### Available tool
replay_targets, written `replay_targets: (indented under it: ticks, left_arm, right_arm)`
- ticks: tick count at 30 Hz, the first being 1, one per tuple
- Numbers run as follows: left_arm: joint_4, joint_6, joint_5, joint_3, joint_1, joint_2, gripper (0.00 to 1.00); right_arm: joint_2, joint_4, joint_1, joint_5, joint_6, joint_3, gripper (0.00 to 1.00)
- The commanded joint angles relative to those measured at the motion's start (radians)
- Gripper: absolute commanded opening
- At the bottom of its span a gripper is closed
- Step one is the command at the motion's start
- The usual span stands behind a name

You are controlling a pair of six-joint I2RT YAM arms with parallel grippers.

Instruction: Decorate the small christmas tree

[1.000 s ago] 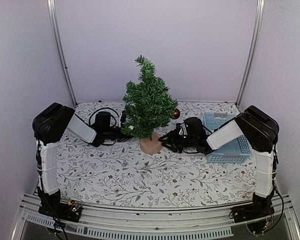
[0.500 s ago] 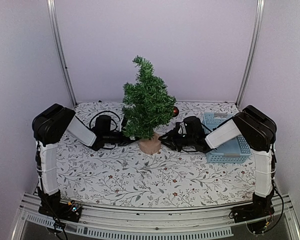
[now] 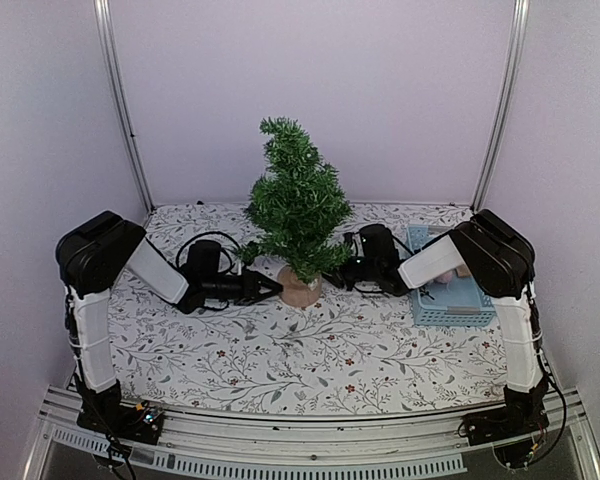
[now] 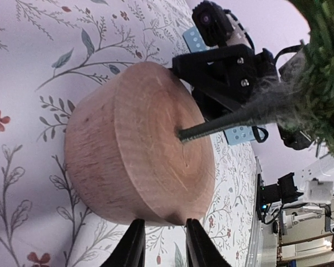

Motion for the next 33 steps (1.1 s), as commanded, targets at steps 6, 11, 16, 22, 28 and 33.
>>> replay_targets:
  ticks: [6,11,16,22,28,33]
  left_arm:
    - [0.146,-0.106,-0.062,-0.080,-0.040,-0.055,0.29]
    - [0.191,-0.144,-0.127,-0.133,-0.038,-0.085,0.31]
    - [0.218,-0.179,-0.184,-0.183,-0.030,-0.112,0.33]
    - [0.235,-0.192,-0.258,-0.258,0.004,-0.188,0.36]
    - [0.115,-0.117,-0.351,-0.288,0.061,-0.324,0.39]
    - [-0.038,-0.033,-0.441,-0.274,0.123,-0.457,0.41]
  right_arm:
    - [0.020,0.065,-0.021,-0.016,0.026,0.004,0.43]
    - [-0.013,0.076,-0.063,0.001,0.017,-0.022,0.47]
    - [-0.040,0.071,-0.096,0.013,0.004,-0.032,0.48]
    - [-0.121,0.048,-0.136,0.042,-0.022,-0.069,0.48]
    - [-0.196,-0.025,-0.177,0.013,-0.099,-0.029,0.48]
    - [-0.278,-0.103,-0.205,0.007,-0.152,-0.037,0.48]
